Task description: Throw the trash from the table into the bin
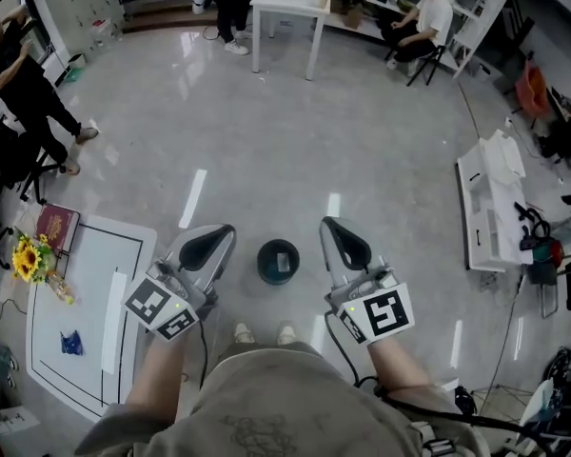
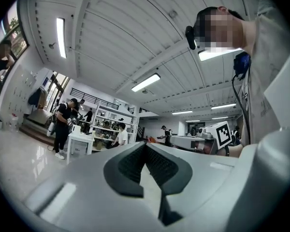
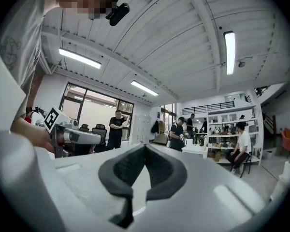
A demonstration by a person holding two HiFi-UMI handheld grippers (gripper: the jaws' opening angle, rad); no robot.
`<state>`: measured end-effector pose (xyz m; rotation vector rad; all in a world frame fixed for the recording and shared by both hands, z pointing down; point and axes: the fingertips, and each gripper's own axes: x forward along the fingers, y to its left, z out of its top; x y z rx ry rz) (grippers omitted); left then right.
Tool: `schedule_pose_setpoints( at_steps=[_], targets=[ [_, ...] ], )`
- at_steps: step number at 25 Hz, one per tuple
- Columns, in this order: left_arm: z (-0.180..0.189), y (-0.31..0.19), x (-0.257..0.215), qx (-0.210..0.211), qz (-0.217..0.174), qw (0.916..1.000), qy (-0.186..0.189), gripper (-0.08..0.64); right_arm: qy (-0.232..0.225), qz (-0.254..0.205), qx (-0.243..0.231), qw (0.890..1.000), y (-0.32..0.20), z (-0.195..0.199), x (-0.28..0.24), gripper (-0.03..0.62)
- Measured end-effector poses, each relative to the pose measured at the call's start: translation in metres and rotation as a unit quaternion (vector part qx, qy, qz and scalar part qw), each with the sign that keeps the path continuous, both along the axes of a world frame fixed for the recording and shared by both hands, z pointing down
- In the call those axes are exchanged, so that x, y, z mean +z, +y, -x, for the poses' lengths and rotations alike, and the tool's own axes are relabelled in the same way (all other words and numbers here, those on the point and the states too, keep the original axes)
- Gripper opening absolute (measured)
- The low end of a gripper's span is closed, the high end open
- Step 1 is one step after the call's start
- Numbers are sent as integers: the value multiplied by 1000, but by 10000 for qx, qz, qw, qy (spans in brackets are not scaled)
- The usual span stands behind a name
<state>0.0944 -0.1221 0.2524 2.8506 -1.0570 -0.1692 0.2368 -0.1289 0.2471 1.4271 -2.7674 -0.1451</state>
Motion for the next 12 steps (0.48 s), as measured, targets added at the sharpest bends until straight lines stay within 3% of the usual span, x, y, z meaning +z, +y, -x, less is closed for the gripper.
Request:
schedule_pose_setpoints(
  at_steps=[12],
  targets=[
    [-4,11,1,38,75,9999,90,-2,-132,76,89,9998,6,-7,-3,0]
  ],
)
